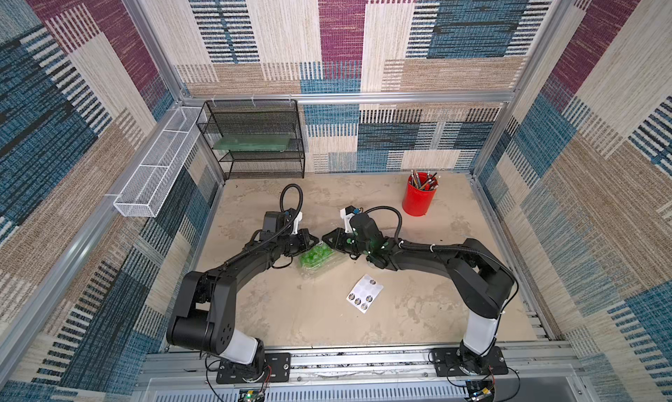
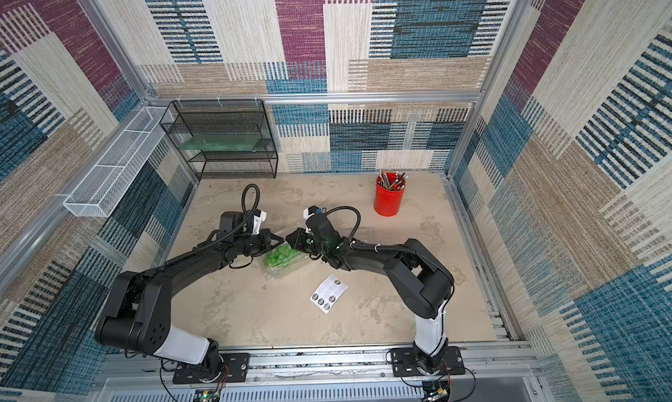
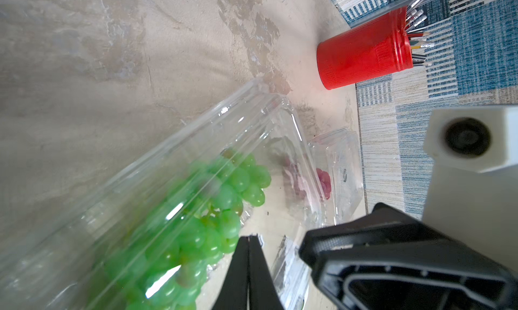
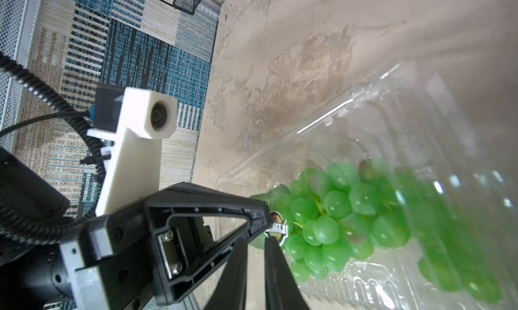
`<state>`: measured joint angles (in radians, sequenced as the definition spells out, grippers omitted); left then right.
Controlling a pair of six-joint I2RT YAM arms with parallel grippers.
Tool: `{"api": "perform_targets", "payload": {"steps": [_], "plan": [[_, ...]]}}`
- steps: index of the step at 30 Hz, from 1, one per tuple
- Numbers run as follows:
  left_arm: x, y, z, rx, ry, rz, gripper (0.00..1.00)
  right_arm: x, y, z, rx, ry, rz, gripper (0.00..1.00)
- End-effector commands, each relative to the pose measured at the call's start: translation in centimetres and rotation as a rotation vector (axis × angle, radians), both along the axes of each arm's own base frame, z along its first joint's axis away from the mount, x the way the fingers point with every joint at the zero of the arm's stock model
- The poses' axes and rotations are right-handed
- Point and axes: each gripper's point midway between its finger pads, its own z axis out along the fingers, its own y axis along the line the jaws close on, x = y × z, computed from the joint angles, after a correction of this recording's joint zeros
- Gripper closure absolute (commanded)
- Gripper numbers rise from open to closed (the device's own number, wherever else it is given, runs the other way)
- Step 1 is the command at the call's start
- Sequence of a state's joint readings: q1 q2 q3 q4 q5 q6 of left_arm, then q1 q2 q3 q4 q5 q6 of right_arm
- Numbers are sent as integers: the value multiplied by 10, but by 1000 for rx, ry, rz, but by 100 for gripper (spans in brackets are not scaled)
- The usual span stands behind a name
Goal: Label fruit boxes
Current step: Stick the label on the fruit box.
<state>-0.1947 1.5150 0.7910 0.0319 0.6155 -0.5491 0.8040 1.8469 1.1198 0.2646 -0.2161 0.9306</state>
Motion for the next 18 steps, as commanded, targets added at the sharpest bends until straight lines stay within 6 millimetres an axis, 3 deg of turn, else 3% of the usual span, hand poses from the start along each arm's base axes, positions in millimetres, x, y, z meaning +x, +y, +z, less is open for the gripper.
{"api": "perform_targets", "payload": {"steps": [1,8,18], "plan": [[-1,0,2,9,-5,-10,92,4,1,12,-12,-49,-1,87],[0,0,4,8,-8,-9,92,5,12,5,-6,-37,30,98],[-1,0,5,7,-8,-10,92,6,18,-5,-12,-18,46,100]]}}
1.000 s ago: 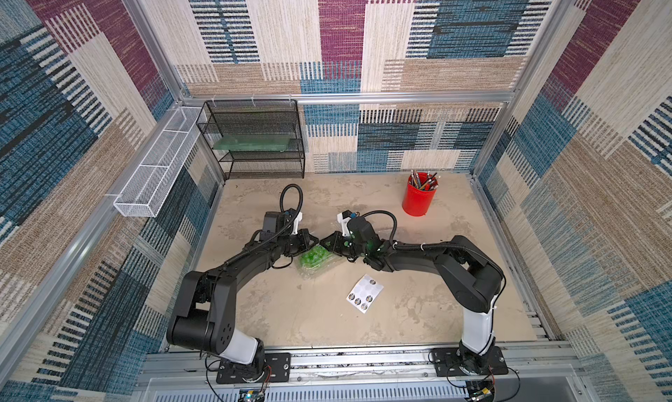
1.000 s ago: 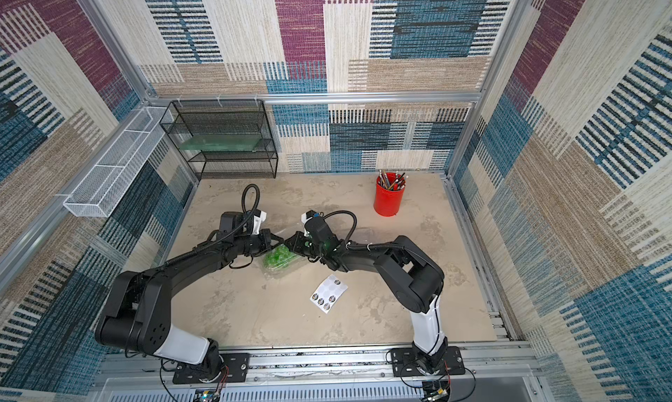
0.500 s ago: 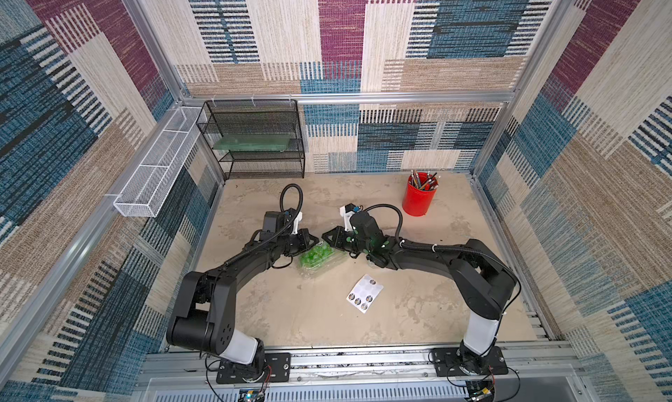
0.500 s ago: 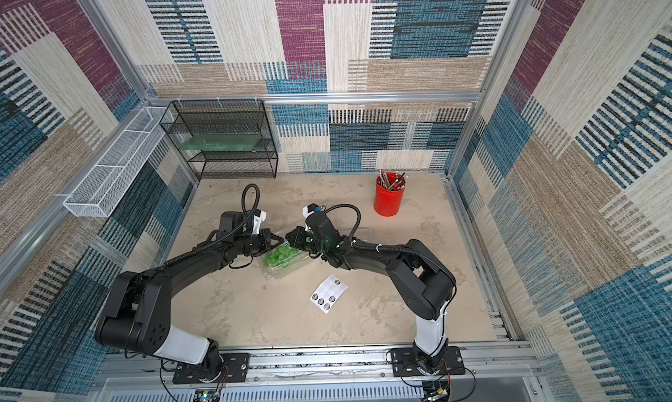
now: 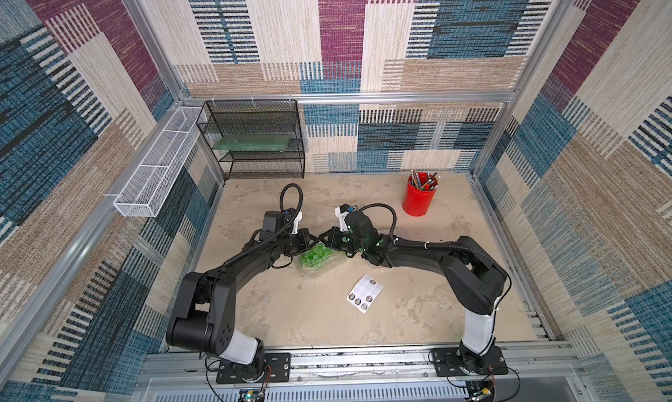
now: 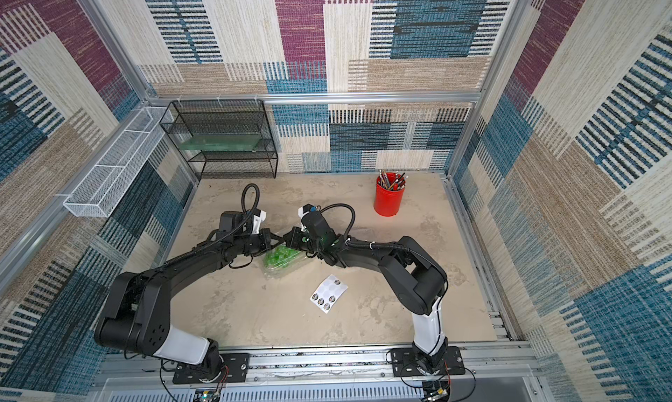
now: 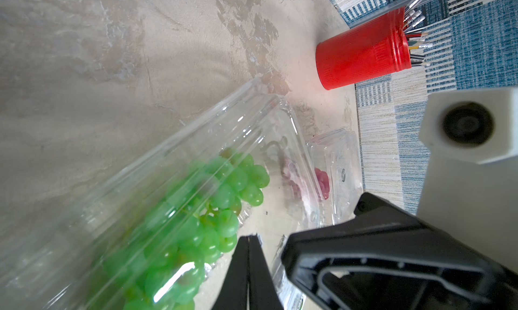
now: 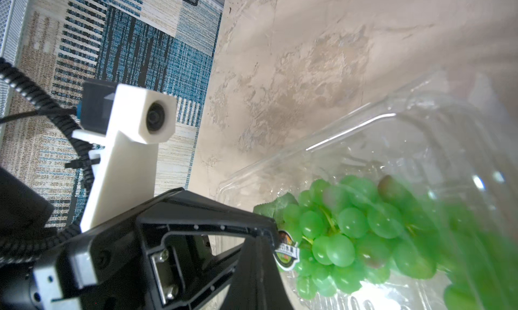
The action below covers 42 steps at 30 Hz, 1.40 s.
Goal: Label fruit boxes
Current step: Stick the label on the fruit box.
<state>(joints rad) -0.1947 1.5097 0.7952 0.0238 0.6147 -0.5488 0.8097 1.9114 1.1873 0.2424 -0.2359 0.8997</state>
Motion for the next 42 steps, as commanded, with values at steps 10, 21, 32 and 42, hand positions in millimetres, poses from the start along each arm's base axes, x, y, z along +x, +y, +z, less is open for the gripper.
{"api": "perform_targets", "payload": {"steps": [10,21,32,42], "plan": [[-1,0,2,7,-4,-10,92,-1,4,-11,-8,15,13,100],[0,0,4,11,-10,-10,92,0,-2,-25,-69,44,14,100],[-3,4,24,30,-51,-7,92,3,-6,-6,-86,-6,5,100],[-1,-5,21,22,-36,-33,92,4,-23,27,-83,-87,-40,100]]}}
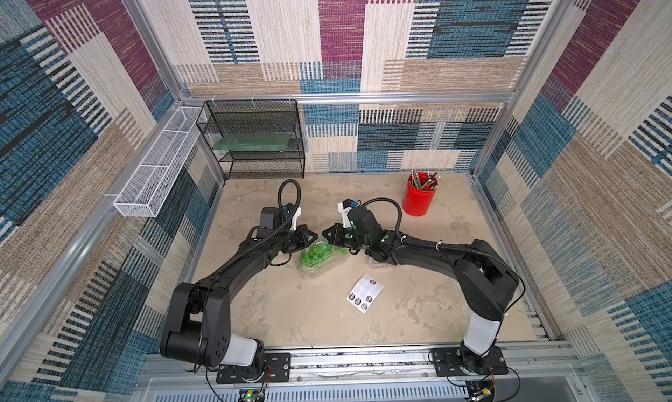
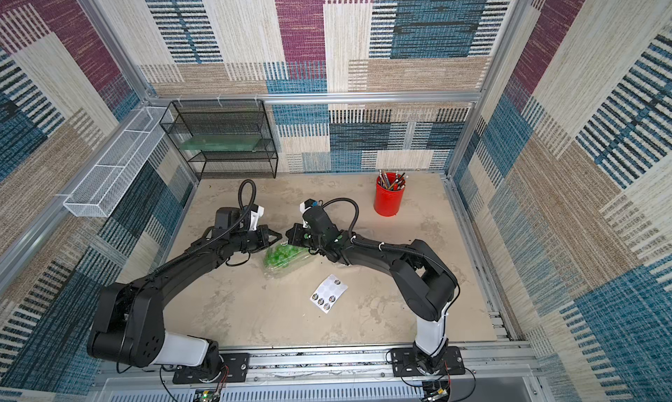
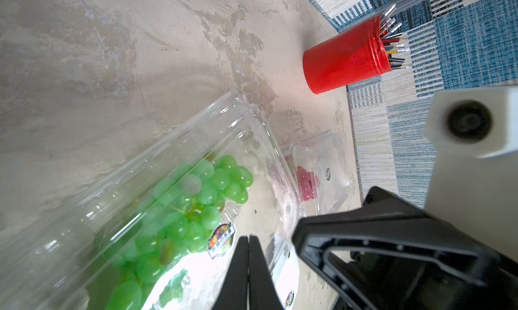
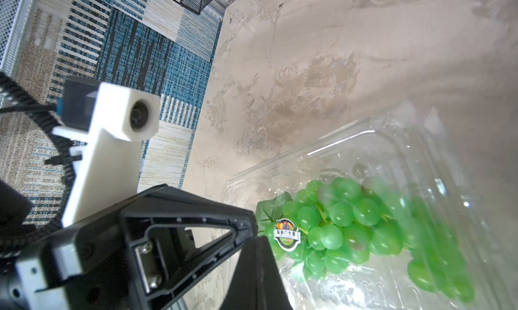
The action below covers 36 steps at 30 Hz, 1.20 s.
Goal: Label fruit boxes
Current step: Stick the label on the fruit box.
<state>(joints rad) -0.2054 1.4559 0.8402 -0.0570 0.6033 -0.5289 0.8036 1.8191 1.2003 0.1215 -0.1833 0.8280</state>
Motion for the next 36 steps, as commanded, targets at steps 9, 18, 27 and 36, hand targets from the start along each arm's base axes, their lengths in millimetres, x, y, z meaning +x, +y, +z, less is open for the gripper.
{"api": "perform_targets", "payload": {"steps": [9,18,27,36], "plan": [[2,-11,-17,16,25,-37,92,2,-7,-14,-36,1,-14,100],[-2,-8,-30,39,53,-34,93,0,-6,-39,-69,51,4,100],[-4,3,-29,109,40,-3,93,-4,-9,-51,-98,68,9,100],[-12,11,-30,140,47,14,93,-5,-12,-54,-106,73,8,100]]}}
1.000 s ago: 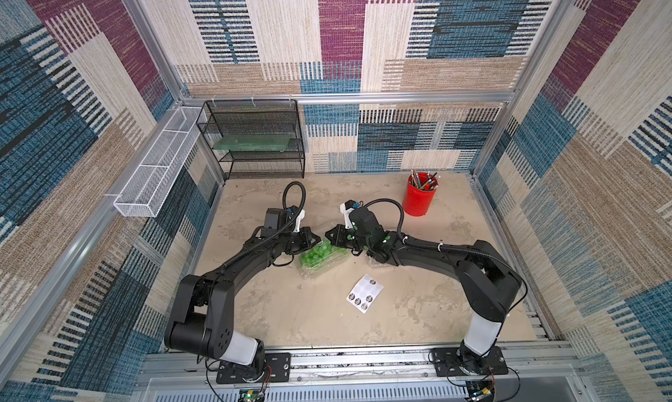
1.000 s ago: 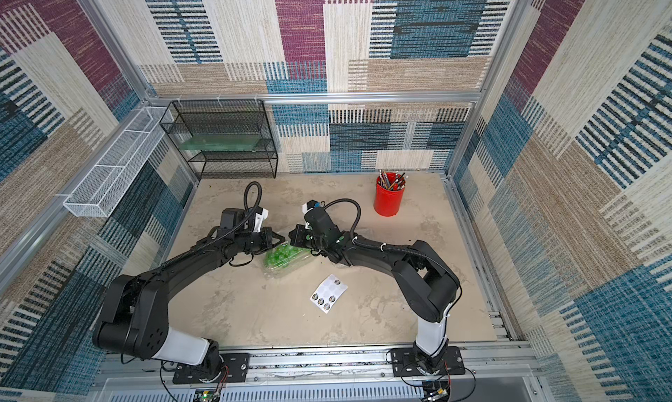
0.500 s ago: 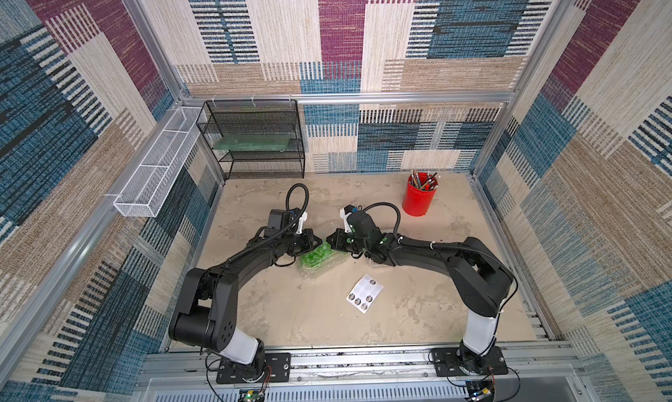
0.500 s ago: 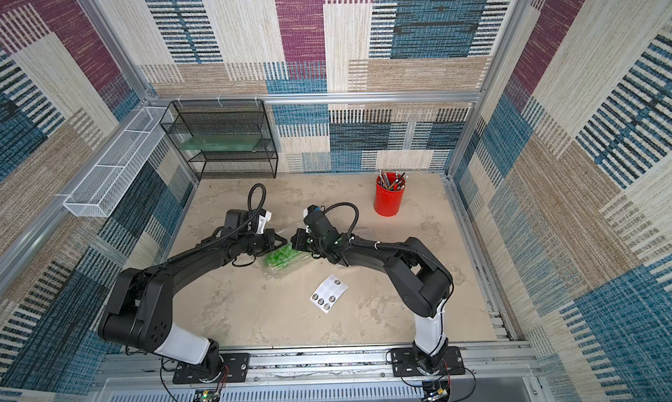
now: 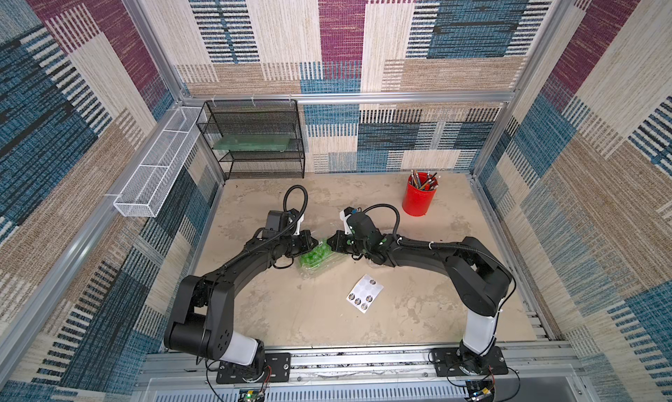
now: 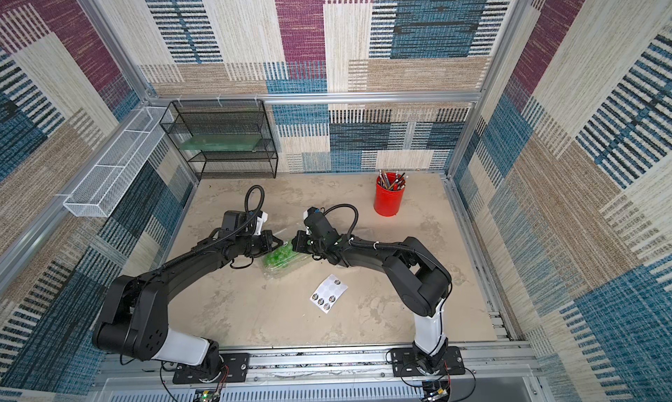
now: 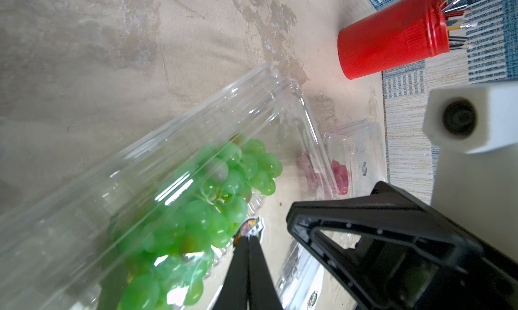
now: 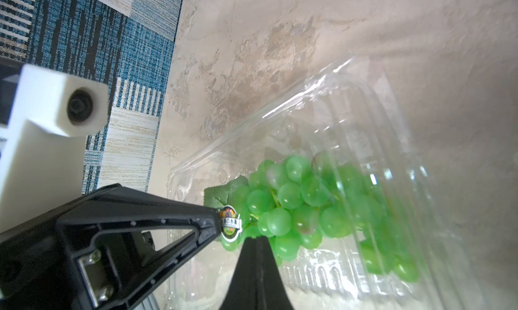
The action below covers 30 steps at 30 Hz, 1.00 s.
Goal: Label fruit boxes
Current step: Stick the label on the fruit box.
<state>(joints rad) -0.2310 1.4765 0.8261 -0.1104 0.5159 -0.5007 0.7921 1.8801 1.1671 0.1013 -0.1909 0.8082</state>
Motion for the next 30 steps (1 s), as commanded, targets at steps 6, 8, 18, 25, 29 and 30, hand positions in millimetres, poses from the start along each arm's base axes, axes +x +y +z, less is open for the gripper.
{"api": "perform_targets", "payload": {"steps": [6,8,18,25,29,30], "plan": [[-2,5,18,32,-55,-14,92,-1,-2,3,-4,-11,4,100],[0,1,25,12,-67,-26,92,-1,-1,5,-1,-15,3,100],[8,-14,21,-22,-49,-63,92,-2,3,4,7,-12,10,100],[10,-16,4,-22,-16,-58,92,-3,3,1,4,-6,11,100],[8,-15,-5,-5,8,-60,92,-3,2,2,2,-8,9,100],[7,-13,-6,3,10,-56,92,-3,2,2,0,-8,9,100]]}}
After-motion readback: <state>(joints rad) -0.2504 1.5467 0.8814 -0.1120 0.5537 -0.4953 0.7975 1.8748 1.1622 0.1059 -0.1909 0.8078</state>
